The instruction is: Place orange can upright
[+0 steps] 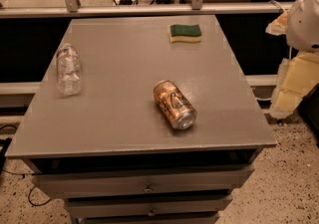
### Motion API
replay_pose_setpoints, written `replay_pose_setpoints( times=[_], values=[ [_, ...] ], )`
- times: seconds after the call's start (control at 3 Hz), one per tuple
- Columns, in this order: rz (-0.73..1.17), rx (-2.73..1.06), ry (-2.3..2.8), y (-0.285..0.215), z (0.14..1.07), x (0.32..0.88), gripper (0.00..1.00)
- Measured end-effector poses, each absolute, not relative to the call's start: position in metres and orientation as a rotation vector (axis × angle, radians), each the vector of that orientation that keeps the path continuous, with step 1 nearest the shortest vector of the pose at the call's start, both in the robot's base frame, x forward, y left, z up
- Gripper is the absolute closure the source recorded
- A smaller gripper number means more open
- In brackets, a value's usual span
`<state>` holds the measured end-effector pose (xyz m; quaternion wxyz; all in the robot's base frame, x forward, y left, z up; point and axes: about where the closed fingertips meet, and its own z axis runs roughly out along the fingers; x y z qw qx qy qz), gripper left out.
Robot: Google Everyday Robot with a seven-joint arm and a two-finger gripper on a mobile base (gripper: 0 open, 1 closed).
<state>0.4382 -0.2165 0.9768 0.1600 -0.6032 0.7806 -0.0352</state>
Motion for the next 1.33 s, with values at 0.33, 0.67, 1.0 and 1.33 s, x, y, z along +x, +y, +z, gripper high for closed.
replay_pose_setpoints(
  times=[0.33,0.67,1.0,1.33],
  values=[
    [-0.101,-1.723,2.23,-0.216,0.977,0.438,0.0],
    [-0.082,-1.7,2.224,-0.206,0.976,0.445,0.0],
    [0.076,-1.673,2.247,-0.163,0.958,0.457,0.0],
    [0.261,-1.563,2.315,-0.11,0.951,0.47,0.0]
  ],
)
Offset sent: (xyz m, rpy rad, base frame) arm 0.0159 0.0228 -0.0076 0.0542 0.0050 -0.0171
